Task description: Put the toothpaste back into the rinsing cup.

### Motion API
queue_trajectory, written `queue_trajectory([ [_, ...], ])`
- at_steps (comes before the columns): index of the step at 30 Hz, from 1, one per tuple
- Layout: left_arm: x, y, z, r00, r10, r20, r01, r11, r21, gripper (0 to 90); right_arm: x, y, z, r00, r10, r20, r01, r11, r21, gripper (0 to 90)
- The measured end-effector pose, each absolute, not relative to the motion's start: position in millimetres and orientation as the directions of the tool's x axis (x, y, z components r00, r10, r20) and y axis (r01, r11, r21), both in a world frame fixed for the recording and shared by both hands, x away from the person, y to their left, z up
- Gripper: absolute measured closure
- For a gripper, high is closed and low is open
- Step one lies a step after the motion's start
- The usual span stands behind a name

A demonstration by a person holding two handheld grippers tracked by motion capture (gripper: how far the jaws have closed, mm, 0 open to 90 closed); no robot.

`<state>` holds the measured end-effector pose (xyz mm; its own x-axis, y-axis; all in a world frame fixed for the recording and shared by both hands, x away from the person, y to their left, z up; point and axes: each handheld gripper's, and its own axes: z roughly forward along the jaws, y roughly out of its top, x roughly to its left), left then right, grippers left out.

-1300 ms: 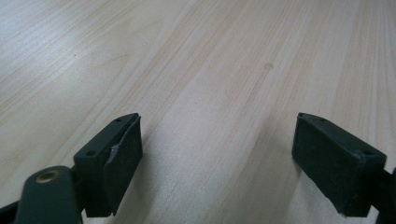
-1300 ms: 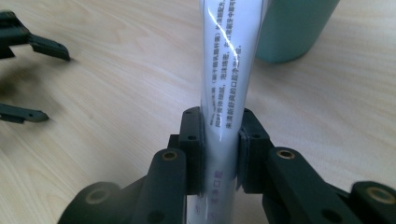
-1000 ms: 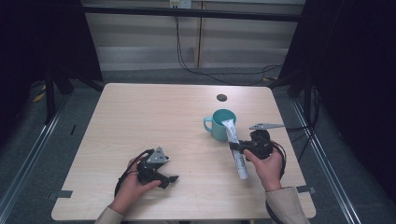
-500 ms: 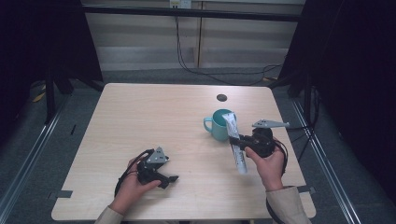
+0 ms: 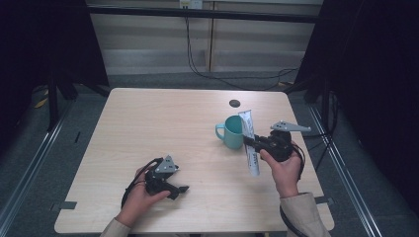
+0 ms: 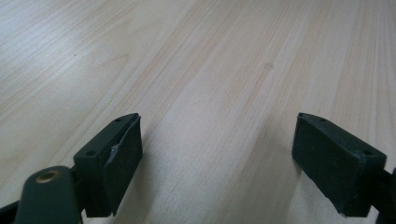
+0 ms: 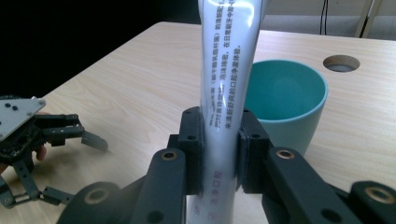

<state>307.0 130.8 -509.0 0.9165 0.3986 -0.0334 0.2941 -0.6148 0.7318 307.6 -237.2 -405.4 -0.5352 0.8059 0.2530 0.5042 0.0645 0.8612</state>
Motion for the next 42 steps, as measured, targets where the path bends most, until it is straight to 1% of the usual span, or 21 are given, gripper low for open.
queue_trajectory([
  [10, 307.0, 130.8, -509.0, 0.916, 0.399, -0.033, 0.294, -0.615, 0.732, 16.0, 314.4, -235.1, -402.0, -0.533, 0.817, 0.219, 0.477, 0.076, 0.876, 75.0],
  [21, 307.0, 130.8, -509.0, 0.917, 0.399, -0.033, 0.294, -0.615, 0.732, 16.0, 321.2, -236.1, -395.3, -0.531, 0.817, 0.224, 0.451, 0.049, 0.891, 75.0],
  [30, 307.0, 130.7, -509.2, 0.916, 0.4, -0.034, 0.294, -0.613, 0.733, 16.0, 326.0, -234.3, -387.6, -0.533, 0.821, 0.203, 0.43, 0.057, 0.901, 75.0],
  [42, 307.0, 130.7, -509.2, 0.916, 0.399, -0.033, 0.294, -0.613, 0.733, 16.0, 334.8, -233.1, -380.2, -0.536, 0.82, 0.201, 0.41, 0.044, 0.911, 75.0],
])
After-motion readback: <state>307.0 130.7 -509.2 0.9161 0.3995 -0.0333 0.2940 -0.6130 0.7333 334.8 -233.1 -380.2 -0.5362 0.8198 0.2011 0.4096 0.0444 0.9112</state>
